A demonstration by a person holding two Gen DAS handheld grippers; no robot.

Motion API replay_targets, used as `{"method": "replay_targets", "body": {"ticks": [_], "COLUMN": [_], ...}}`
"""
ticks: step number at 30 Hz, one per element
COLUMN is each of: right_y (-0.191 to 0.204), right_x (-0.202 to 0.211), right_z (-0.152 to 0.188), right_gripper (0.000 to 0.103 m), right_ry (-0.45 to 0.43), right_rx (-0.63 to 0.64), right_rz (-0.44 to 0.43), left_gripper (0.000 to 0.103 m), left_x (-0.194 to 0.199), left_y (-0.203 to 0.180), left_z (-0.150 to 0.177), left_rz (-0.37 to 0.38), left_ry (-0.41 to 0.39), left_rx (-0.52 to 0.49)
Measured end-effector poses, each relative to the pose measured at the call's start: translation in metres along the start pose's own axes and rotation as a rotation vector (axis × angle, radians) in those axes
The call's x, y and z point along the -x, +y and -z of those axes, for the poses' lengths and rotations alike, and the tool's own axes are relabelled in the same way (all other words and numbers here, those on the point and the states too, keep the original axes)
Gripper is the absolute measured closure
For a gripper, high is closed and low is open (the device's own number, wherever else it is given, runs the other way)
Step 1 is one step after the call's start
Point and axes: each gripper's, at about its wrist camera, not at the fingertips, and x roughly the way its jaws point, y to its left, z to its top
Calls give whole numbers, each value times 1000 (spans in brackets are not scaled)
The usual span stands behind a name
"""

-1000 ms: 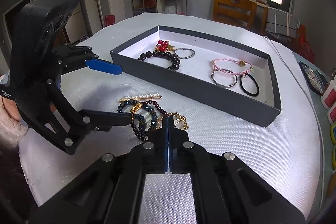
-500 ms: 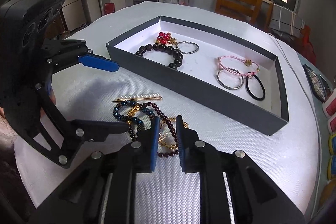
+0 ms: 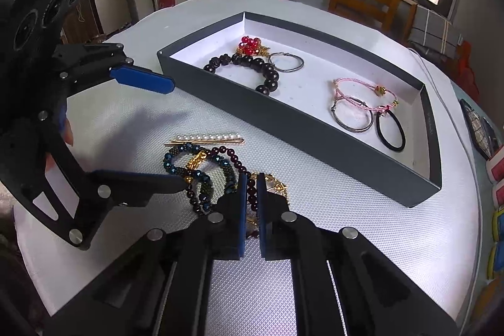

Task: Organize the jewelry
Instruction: 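Grasp the dark red bead bracelet with the right gripper and lift it, then grasp the blue crystal bracelet with the left gripper while the right gripper holds the red beads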

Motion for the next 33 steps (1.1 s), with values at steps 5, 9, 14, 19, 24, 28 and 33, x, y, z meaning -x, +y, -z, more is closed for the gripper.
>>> {"method": "replay_targets", "body": {"ticks": [5,9,14,19,24,28,33], "right_y": [-6,-14,-24,-32,-37,-34,-34], "right_x": [17,36,63,80,83,82,81], "right_z": [1,4,6,7,8,8,10], "right_gripper": [97,97,97,97,97,97,97], "right_ry": [-70,-138,-230,-282,-291,-286,-282], "right_rx": [-47,-85,-122,-136,-152,-139,-141], "right_rz": [-41,-75,-101,-80,-69,-70,-65], "left_gripper": [9,9,10,37,57,65,66], "left_x": [-2,-4,-7,-7,-10,-10,-3], "left_y": [-3,-4,-8,-17,-28,-31,-31], "left_z": [1,1,1,0,2,3,3], "left_rz": [28,66,82,75,82,61,67], "left_ry": [2,5,5,-11,-9,-10,-43], "left_rx": [-3,5,-4,-50,-107,-138,-154]}}
